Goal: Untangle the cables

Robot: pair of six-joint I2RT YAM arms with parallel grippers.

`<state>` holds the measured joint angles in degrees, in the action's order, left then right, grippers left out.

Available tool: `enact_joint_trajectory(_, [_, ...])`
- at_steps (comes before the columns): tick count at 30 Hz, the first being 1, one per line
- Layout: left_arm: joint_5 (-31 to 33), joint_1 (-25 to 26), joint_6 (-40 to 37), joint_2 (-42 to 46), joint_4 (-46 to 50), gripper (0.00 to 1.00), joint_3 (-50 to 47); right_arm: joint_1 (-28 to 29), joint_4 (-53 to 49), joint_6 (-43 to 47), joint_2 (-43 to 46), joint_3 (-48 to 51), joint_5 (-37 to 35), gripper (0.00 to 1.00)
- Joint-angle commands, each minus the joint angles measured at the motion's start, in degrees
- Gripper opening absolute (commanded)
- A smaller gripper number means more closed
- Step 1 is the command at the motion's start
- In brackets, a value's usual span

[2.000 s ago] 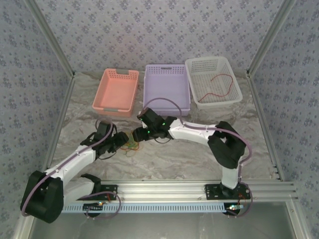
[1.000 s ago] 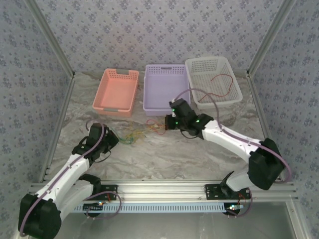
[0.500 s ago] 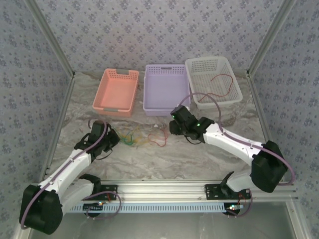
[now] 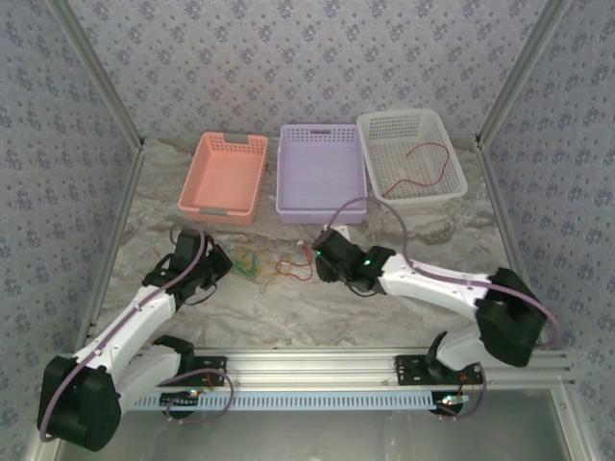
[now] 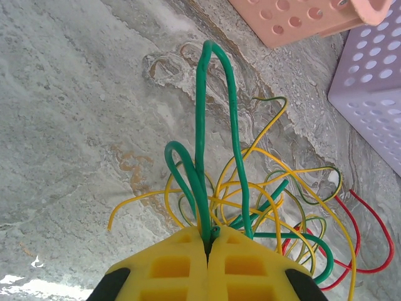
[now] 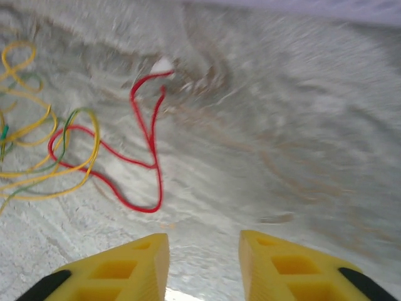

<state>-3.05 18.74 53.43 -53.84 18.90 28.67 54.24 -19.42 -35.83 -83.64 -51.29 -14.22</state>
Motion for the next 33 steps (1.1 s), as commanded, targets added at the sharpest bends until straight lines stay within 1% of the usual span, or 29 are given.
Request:
enact_joint_trajectory(1, [-0.7,-0.4,-0.9,0.1,-0.4,0.00,1.6,0.3,7.0,2.0,-5.6,-0.1,5.2,0.43])
enact_joint_trajectory(3, [-0.9,-0.4,-1.0,-0.1,-0.4,0.00,1.6,0.3,7.2,1.3,-7.2,-1.3,4.6,0.46])
enact_joint_trajectory(7, [-1.1,-0.4,-1.0,0.1,-0.4,0.00,1.5,-0.1,8.2,0.4,-7.4,-2.3,3.3,0.55])
enact_joint_trajectory(9, [-1.2,-0.4,-1.0,-0.1,-0.6,0.00,1.4,-0.6,6.5,0.5,-9.0,-4.6,2.3,0.56])
enact_joint_trajectory(11, [-1.2,-0.4,-1.0,-0.1,-0.6,0.00,1.3,-1.5,5.7,1.4,-11.6,-6.9,2.5,0.54])
enact_joint_trajectory(13, [-1.3,-0.4,-1.0,-0.1,-0.7,0.00,1.4,-2.6,4.0,1.7,-15.0,-9.6,3.2,0.50])
enact_joint_trajectory(15, [-1.4,-0.4,-1.0,-0.1,-0.6,0.00,1.5,-3.2,2.3,2.2,-18.0,-12.3,2.6,0.43])
enact_joint_trajectory(18, [-1.5,-0.4,-1.0,-0.1,-0.4,0.00,1.6,-3.4,2.3,3.3,-20.3,-14.2,2.2,0.33])
enact_joint_trajectory(21, [-1.3,-0.4,-1.3,0.0,-0.1,0.00,1.4,-3.4,1.8,3.9,-20.3,-15.3,0.4,0.19])
enact_joint_trajectory(23, [-0.9,-0.4,-1.4,0.1,0.2,0.00,1.1,-3.2,1.4,4.1,-18.6,-15.1,-1.4,0.11])
enact_joint_trajectory(25, [-0.5,-0.4,-1.5,0.0,0.3,0.00,0.6,-3.1,0.7,4.6,-15.2,-14.0,-3.2,0.06])
enact_joint_trajectory(29, [0.7,-0.4,-1.3,-0.1,0.0,0.00,-0.7,-3.7,-0.9,6.2,-8.2,-11.5,-5.4,0.01])
enact_joint_trajectory(33, [1.8,-0.4,-1.0,-0.7,-0.4,0.00,-1.8,-6.1,-3.3,7.4,-1.8,-10.1,-5.3,0.00])
